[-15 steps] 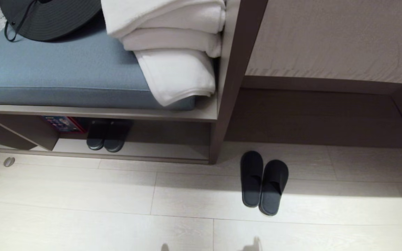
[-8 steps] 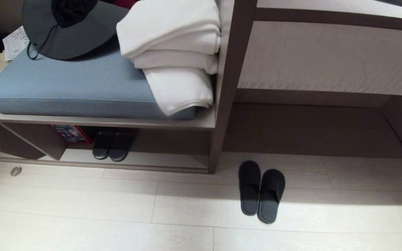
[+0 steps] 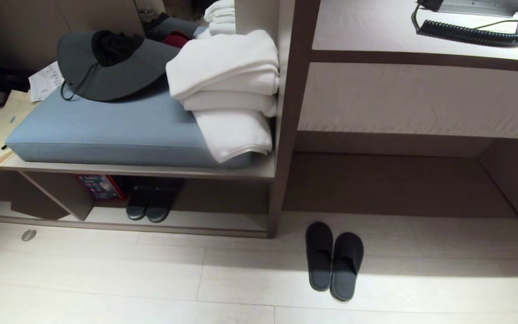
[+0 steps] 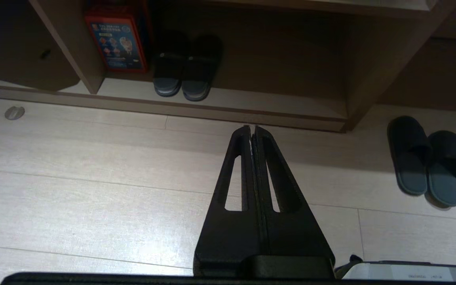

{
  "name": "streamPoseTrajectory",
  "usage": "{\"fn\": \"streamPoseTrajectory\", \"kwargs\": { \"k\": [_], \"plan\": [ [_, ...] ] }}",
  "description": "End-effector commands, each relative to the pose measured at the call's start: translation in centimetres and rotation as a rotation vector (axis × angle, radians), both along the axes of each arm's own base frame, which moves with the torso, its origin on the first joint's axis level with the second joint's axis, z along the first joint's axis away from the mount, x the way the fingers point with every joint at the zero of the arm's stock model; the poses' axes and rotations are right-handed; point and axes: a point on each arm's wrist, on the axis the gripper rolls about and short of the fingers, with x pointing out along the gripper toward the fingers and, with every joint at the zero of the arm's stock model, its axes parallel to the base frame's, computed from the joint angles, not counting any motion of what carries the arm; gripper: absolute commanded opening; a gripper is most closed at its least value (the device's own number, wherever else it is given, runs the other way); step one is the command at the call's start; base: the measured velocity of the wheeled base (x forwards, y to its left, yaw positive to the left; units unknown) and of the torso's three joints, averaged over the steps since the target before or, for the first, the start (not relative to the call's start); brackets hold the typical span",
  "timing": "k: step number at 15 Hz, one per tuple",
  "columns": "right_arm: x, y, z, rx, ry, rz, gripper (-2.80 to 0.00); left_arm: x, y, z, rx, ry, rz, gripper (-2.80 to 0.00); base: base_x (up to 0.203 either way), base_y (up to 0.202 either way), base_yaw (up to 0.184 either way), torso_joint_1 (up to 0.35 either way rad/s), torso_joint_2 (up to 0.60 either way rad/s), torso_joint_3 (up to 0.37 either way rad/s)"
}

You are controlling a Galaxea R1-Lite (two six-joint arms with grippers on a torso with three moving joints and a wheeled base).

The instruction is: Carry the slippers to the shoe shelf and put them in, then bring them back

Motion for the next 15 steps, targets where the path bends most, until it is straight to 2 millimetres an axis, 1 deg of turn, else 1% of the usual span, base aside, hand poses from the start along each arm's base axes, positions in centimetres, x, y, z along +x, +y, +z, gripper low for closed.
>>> {"fn": "streamPoseTrajectory", "kwargs": {
  "k": [1,15],
  "plan": [
    [0.0,0.0,0.0,0.0,0.0,0.0,-2.8,0.0,0.0,-0.01,-0.001,0.0,0.001,-2.8,0.0,0.0,0.0,0.001,0.0,0.204],
    [0.0,0.0,0.0,0.0,0.0,0.0,-2.8,0.01,0.0,-0.04,-0.002,0.001,0.0,-2.8,0.0,0.0,0.0,0.002,0.0,0.204]
  ]
}}
